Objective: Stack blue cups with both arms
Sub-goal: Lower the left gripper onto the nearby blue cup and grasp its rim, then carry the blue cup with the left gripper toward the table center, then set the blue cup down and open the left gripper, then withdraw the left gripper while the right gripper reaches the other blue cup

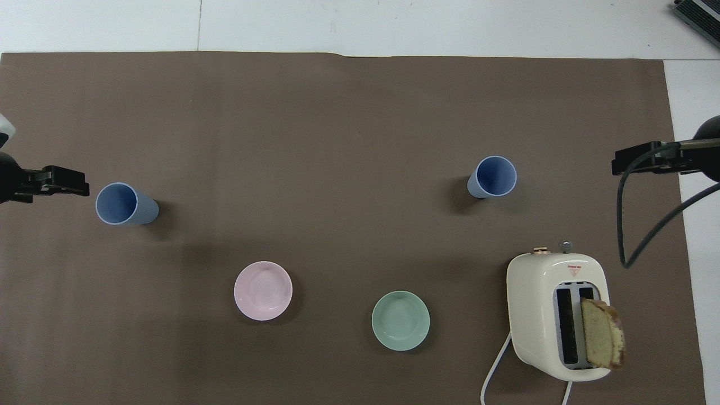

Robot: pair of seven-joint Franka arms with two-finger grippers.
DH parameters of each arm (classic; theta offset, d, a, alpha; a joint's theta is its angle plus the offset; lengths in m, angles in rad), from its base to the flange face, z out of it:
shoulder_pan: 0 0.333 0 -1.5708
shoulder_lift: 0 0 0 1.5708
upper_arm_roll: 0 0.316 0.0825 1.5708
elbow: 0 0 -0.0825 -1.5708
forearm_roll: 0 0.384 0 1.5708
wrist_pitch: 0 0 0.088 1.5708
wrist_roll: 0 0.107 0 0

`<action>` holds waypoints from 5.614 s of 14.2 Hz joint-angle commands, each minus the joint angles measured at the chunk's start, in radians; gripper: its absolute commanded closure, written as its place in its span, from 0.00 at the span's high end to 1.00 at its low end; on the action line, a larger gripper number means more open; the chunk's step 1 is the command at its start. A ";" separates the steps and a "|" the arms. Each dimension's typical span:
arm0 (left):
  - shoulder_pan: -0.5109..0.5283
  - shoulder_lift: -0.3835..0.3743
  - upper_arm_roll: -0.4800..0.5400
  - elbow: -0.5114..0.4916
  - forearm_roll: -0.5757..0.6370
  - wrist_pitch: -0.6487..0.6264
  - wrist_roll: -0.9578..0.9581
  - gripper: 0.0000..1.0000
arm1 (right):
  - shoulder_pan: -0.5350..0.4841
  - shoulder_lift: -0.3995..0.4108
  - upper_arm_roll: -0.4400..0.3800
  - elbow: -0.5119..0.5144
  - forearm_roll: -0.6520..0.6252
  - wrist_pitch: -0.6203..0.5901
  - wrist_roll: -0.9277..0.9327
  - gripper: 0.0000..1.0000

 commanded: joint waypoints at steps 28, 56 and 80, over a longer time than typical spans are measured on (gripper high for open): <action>-0.112 0.147 -0.020 0.101 -0.053 0.130 -0.263 0.00 | -0.003 -0.013 0.006 -0.021 -0.012 0.018 -0.003 1.00; -0.661 0.255 -0.021 -0.084 0.099 0.558 -0.802 0.00 | -0.001 -0.013 0.006 -0.021 -0.012 0.018 -0.003 1.00; -0.415 0.023 -0.007 0.046 0.083 0.101 -0.494 1.00 | 0.003 0.004 0.012 -0.077 0.047 0.136 0.001 1.00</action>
